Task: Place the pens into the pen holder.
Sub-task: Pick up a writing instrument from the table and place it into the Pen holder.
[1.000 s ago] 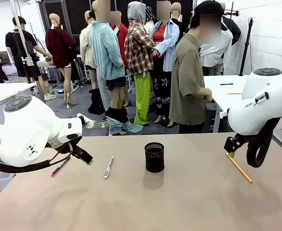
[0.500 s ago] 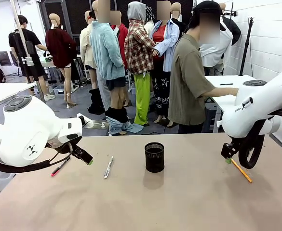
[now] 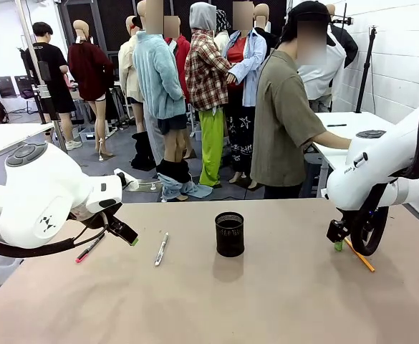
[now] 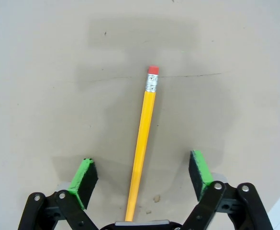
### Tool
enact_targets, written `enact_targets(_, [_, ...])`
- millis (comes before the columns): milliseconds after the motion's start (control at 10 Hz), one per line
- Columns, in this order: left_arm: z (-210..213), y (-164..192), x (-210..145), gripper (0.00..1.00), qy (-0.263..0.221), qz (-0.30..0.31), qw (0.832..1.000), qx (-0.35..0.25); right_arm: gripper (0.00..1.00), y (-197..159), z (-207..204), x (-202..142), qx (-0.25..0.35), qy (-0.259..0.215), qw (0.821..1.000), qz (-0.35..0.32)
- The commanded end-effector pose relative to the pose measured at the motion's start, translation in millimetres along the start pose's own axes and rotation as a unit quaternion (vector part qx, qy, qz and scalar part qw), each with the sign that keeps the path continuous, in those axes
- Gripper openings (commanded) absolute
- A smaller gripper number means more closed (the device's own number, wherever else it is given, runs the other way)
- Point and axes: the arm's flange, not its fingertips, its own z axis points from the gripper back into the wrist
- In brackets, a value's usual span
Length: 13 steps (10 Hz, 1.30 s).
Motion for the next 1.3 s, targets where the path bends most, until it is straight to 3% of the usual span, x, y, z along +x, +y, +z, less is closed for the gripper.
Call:
enact_targets(0, [0.3, 1.6, -0.5, 1.00, 0.000, 0.002, 1.000, 0.000, 0.61, -6.0, -4.9, 0.4, 0.021, 0.007, 1.000, -0.015])
enact_targets(300, [0.3, 1.6, -0.5, 1.00, 0.000, 0.002, 1.000, 0.000, 0.04, -12.0, -1.7, -0.9, 0.040, 0.013, 0.999, -0.016])
enact_targets(400, [0.3, 1.6, -0.5, 1.00, 0.000, 0.002, 1.000, 0.000, 0.00, -13.1, 3.0, -1.0, 0.041, 0.017, 0.999, -0.007])
enact_targets(900, [0.3, 1.6, -0.5, 1.00, 0.000, 0.002, 1.000, 0.000, 0.00, -0.6, 7.2, 10.2, 0.020, 0.046, 0.998, 0.039])
enact_targets(1200, [0.3, 1.6, -0.5, 1.00, 0.000, 0.002, 1.000, 0.000, 0.00, 4.4, 37.0, -1.7, 0.018, 0.013, 0.997, 0.079])
